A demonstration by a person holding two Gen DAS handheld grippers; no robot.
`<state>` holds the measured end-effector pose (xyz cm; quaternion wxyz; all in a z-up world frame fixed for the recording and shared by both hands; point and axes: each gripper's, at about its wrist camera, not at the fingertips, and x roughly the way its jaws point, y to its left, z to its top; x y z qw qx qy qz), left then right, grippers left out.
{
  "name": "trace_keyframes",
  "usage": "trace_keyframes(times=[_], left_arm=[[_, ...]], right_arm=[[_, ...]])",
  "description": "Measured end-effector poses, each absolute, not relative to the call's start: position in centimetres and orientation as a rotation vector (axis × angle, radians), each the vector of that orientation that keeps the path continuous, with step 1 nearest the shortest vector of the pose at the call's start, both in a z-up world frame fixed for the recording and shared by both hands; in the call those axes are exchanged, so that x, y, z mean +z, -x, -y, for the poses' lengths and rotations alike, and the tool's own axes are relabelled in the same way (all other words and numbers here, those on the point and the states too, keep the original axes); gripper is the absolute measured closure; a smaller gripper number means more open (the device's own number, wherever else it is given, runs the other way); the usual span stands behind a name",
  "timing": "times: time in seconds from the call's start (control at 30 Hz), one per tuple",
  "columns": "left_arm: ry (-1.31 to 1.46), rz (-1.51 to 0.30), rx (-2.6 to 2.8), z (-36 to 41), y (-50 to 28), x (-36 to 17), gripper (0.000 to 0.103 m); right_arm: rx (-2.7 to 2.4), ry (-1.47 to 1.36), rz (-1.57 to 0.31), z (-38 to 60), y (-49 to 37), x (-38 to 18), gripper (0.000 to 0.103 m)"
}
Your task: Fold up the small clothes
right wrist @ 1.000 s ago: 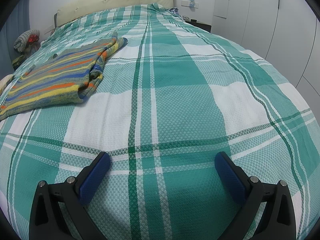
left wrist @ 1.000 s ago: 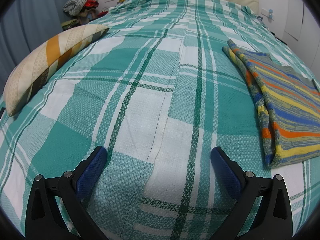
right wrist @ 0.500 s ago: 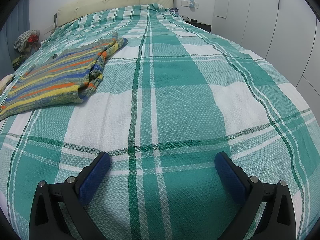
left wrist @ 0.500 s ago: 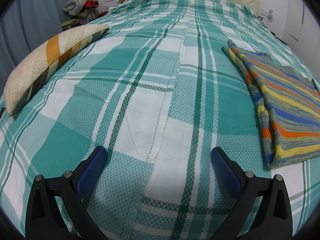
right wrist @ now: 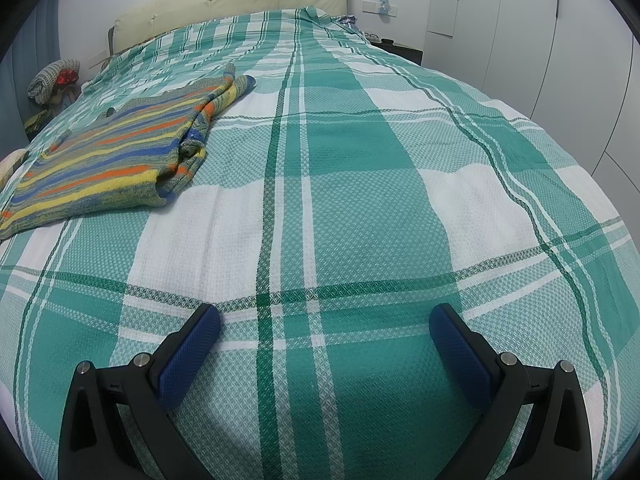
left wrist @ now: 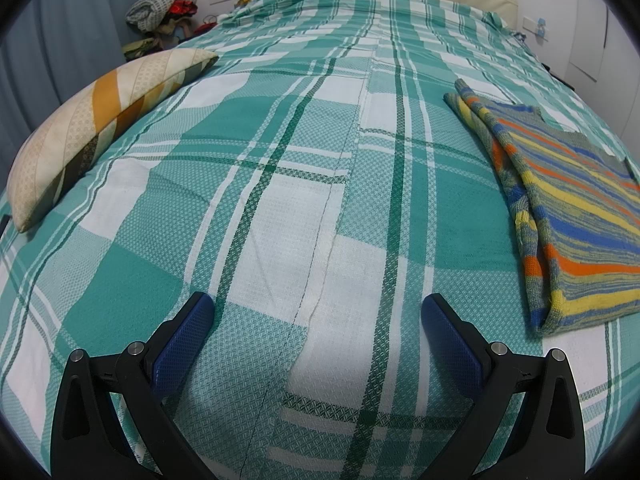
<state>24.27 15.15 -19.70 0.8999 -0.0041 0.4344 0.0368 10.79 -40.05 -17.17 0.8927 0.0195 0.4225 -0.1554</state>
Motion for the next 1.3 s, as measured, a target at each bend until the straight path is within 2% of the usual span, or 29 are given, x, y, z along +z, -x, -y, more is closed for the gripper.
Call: trace_keyframes(times=[1.3], left_arm=[[0.009,-0.900,0.075,-15.21,-24.22,-19.64,0.000]], right_arm=[[-0.315,-0.058,-0.871,40.26,-10.81,-17.24,0.000]])
